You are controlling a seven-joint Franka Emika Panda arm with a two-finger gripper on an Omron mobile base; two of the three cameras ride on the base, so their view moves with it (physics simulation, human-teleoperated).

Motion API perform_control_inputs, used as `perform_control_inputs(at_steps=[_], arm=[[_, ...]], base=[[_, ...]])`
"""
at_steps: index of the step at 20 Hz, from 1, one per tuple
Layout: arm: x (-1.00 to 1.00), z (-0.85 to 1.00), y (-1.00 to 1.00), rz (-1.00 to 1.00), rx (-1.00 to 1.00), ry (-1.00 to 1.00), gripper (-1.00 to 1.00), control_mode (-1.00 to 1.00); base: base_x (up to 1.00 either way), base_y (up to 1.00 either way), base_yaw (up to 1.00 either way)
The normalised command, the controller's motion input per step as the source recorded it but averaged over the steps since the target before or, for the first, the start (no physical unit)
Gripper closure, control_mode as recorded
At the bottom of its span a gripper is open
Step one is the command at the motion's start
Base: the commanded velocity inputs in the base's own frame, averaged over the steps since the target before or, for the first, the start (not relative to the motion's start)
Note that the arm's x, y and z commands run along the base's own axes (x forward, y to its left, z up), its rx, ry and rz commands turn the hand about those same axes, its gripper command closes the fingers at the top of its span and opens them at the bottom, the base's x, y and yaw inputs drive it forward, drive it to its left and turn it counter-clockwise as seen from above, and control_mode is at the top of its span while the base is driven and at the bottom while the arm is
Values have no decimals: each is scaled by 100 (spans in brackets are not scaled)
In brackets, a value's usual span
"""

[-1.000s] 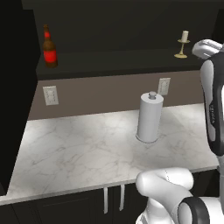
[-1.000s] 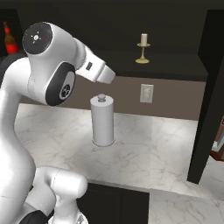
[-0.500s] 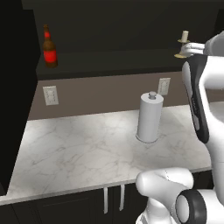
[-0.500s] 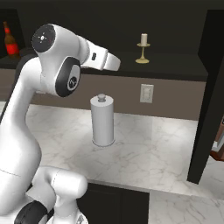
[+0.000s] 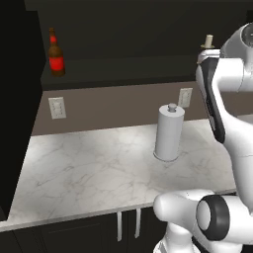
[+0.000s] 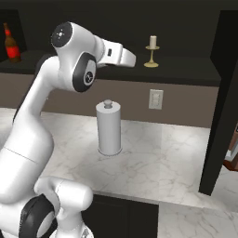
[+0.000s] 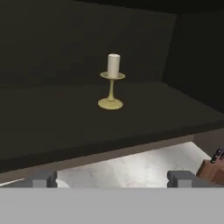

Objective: Get the candle and the beer from the cabinet and move them to the dining counter.

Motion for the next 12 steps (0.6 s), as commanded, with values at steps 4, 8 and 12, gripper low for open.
perform_control_inputs(at_steps=[4, 8, 12], arm=[[43, 0, -25, 1, -3, 14, -100, -100], [44, -1, -21, 4, 0, 3, -100, -100], [41, -8, -18, 5, 0, 0, -100, -100]], base=[[0, 0, 0], [0, 0, 0], [0, 0, 0]])
